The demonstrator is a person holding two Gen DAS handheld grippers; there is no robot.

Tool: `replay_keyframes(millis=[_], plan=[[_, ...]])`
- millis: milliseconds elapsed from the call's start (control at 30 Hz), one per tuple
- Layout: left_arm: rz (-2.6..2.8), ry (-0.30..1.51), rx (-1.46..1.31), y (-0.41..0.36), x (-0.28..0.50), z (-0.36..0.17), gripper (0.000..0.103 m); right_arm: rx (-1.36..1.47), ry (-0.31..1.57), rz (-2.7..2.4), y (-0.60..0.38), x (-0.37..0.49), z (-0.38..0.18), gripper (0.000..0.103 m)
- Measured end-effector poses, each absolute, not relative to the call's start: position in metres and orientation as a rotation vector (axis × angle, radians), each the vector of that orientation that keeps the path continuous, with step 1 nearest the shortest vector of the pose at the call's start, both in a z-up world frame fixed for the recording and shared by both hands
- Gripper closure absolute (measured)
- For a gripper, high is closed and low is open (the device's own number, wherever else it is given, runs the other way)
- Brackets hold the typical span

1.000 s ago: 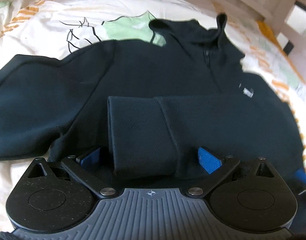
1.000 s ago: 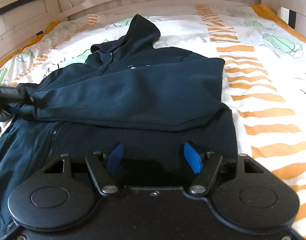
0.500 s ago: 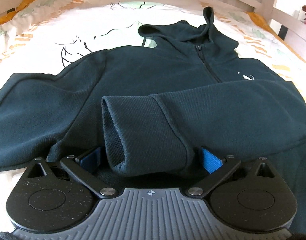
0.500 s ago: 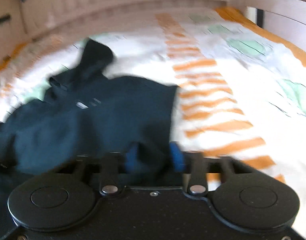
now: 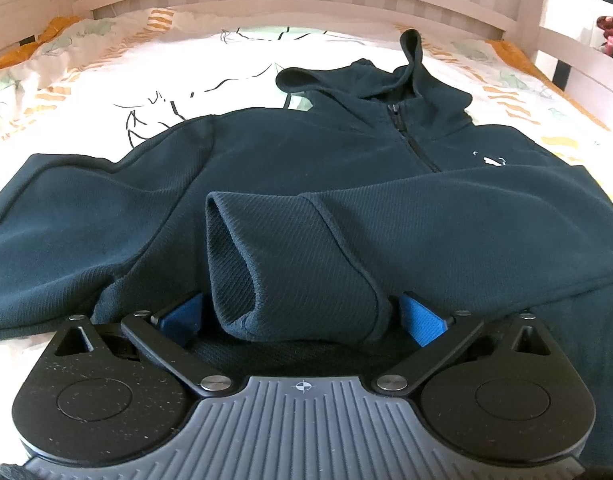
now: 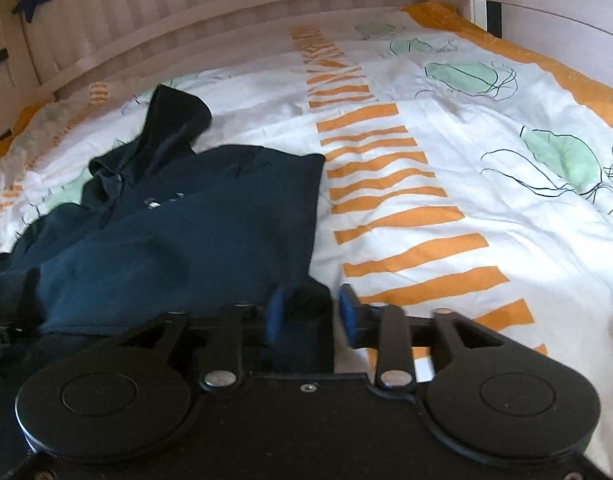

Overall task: Fold large clothes
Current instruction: 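Open the right gripper and withdraw from the laid sleeve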

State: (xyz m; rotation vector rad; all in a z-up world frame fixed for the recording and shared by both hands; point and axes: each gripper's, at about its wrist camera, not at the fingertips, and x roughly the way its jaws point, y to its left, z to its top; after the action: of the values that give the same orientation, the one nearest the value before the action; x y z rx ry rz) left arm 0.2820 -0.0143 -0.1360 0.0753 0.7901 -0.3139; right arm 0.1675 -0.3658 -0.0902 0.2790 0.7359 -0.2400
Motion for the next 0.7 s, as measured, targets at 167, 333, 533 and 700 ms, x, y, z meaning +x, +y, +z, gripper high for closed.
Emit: replay_keyframes(millis=[167, 333, 533, 700], plan=[[-0.312, 0.788, 0.075, -0.015, 0.281, -0.137, 0.000, 0.241, 0.779, -0.228, -0.351, 0.162, -0.097, 0.040], [-0.311, 0.793, 0.080, -0.015, 0.282, -0.136, 0.000, 0.234, 0.768, -0.251, -0.349, 0.152, -0.115, 0.040], [-0.310, 0.803, 0.062, -0.012, 0.278, -0.132, 0.000, 0.284, 0.757, -0.254, -0.349, 0.141, -0.106, 0.022], [-0.335, 0.833, 0.036, -0.006, 0.257, -0.121, 0.000, 0.331, 0.731, -0.255, -0.344, 0.120, -0.091, 0.009]])
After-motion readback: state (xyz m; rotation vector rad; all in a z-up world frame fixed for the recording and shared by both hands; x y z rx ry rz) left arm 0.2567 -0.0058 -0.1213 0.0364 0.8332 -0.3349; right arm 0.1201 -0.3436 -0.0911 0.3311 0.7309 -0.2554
